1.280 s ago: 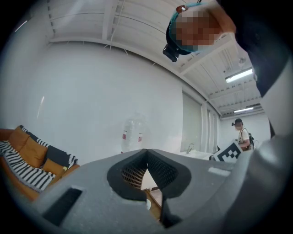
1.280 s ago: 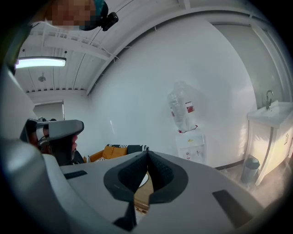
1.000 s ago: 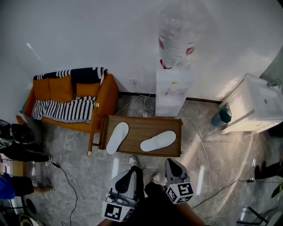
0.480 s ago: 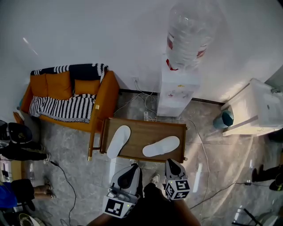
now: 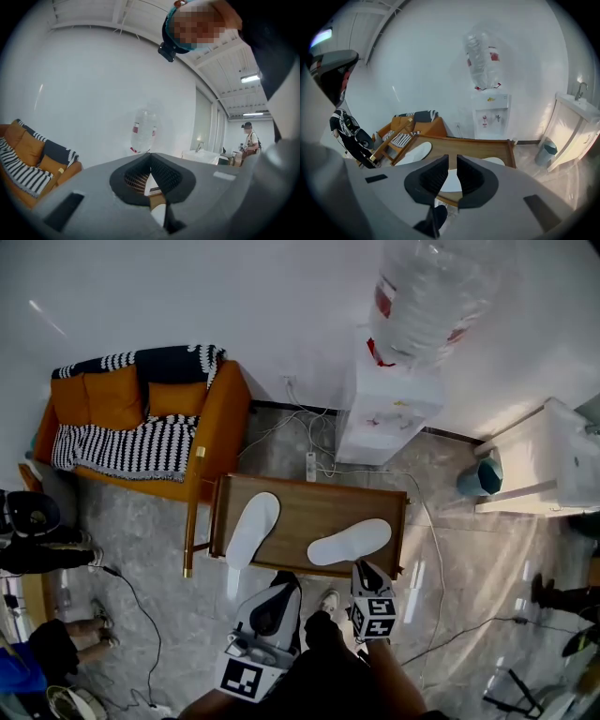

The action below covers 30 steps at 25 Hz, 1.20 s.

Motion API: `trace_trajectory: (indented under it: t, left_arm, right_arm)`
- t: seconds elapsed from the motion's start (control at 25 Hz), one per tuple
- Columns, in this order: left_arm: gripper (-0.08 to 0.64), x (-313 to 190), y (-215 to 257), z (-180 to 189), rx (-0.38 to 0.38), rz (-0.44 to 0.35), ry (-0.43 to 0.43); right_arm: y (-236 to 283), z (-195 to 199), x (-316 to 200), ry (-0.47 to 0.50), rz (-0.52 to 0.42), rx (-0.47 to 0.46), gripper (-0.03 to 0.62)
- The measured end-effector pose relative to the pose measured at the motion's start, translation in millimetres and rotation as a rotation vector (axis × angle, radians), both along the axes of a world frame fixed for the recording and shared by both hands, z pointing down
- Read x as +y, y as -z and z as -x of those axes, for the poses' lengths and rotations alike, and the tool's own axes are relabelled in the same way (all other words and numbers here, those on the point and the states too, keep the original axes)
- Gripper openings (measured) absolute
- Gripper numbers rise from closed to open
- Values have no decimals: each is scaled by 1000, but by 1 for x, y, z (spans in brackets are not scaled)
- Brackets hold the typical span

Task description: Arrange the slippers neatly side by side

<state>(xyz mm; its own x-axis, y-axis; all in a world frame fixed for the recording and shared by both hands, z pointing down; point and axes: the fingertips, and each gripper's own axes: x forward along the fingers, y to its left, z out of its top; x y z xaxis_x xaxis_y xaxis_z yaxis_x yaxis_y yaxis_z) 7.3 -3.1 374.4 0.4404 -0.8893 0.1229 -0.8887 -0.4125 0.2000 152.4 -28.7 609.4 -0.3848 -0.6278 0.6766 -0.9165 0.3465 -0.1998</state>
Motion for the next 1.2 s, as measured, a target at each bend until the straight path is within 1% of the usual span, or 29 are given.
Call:
trace_trajectory:
  t: [0.08,0.12,0.16,0.48,0.68,0.8,0.92,1.04,1.2]
  left_arm:
    - [16,-6,-7,5,2,11,1]
    - [16,-9,-9,7,5,14,3]
    - [15,-12,-11,10,8,15,6]
    - [16,-24,-24,15,18,28,-11]
    - [15,-25,-34,18,20,45,-20]
    - [17,-26,-37,21,23,53,-17]
    - [16,-25,-42,24,19,68,-18]
    - [15,-26,-47,28,20,79,-7]
    - [17,-27,-49,33,28,78,-1]
  right_arm:
    - [-14,1,-6,9,24,33,42]
    - [-22,0,-9,12,37,49,78]
    - [-31,0,-12,14,51,62,87]
    - [-99,-7,-24,20,196,174,127]
    - [-130,-11,-23,32,244,246,149]
    - [-144,-15,-23,36,256,297,150]
    - [-153,-19,-24,29,265,325,148]
    - [-156,-24,-27,13,249,350,102]
    - [-153,-21,-29,-2,232,355,61]
